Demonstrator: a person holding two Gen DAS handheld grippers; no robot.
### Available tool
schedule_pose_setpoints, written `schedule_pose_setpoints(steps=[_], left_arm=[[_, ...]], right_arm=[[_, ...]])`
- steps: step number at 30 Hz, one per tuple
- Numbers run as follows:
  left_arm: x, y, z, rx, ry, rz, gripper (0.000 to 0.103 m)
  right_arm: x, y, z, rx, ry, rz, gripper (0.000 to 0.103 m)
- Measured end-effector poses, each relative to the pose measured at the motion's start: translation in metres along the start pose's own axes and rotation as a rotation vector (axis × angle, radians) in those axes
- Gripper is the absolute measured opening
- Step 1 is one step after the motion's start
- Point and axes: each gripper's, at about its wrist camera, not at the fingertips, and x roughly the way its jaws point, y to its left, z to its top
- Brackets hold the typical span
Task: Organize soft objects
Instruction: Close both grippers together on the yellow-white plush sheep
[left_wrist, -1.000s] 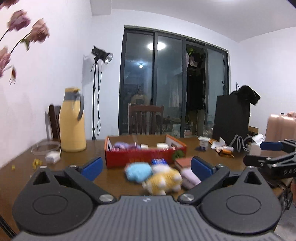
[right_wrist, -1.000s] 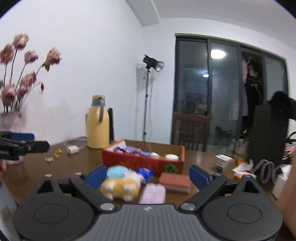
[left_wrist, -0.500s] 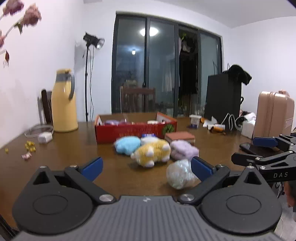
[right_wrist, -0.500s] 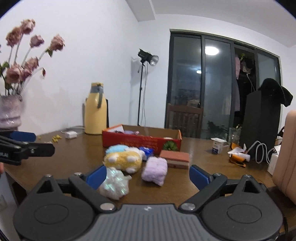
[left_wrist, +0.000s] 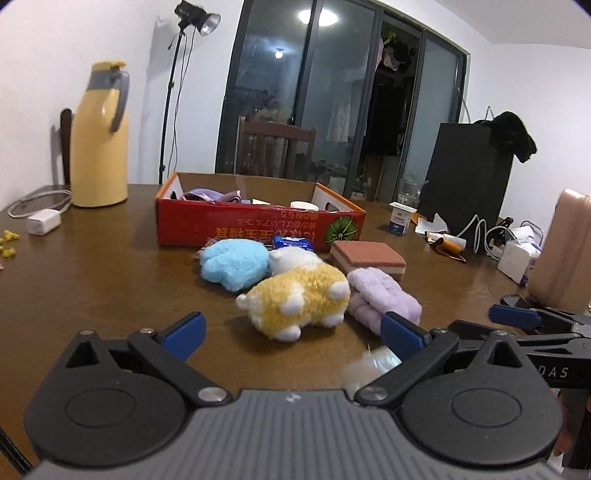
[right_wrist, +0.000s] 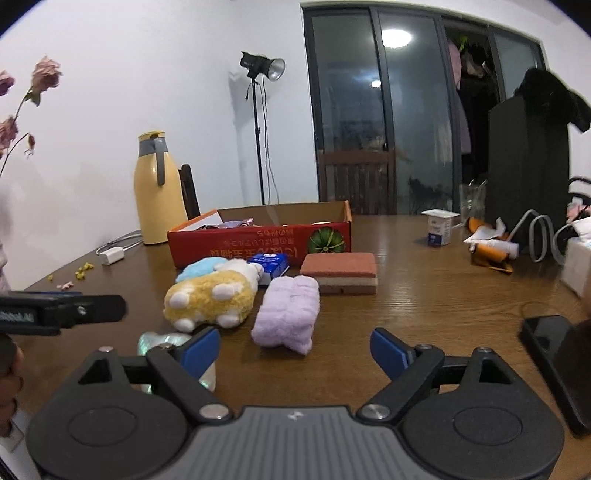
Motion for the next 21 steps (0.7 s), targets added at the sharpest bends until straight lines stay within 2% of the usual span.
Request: schedule_pose_setpoints(steps=[3, 5, 7, 11, 12, 14, 18, 21], left_arm=[[0.026, 0.004, 0.007, -0.020, 0.025, -0.012, 0.098], [0.040, 0.010, 0.012, -0.044, 0.047, -0.022, 0.088], [0.052, 0.019, 0.016, -0.094, 0.066, -0.044, 0.083], [0.070, 0.045, 0.020, -0.217, 0.107, -0.118, 0.071], [0.073, 0.048, 0.020, -0.230, 0.115, -0.121, 0.069], [0.079, 0.054, 0.017, -0.243, 0.138, -0.134, 0.058], [0.091, 0.060, 0.008, -0.289, 0.190, -0.182, 0.055], [0.094, 0.063, 0.005, -0.306, 0.187, -0.199, 0.053]], right_arm=[[0.025, -0.002, 0.016, 0.023, 0.014, 0.066, 0.076], [0.042, -0.001, 0.026, 0.040, 0.019, 0.107, 0.075], [0.064, 0.002, 0.034, 0.052, 0.026, 0.138, 0.075], [0.101, 0.009, 0.048, 0.078, 0.062, 0.192, 0.066], [0.109, 0.012, 0.050, 0.074, 0.067, 0.212, 0.066], [0.123, 0.020, 0.053, 0.056, 0.080, 0.233, 0.063], [0.150, 0.024, 0.049, 0.080, 0.147, 0.276, 0.063], [0.155, 0.022, 0.046, 0.109, 0.158, 0.295, 0.063]])
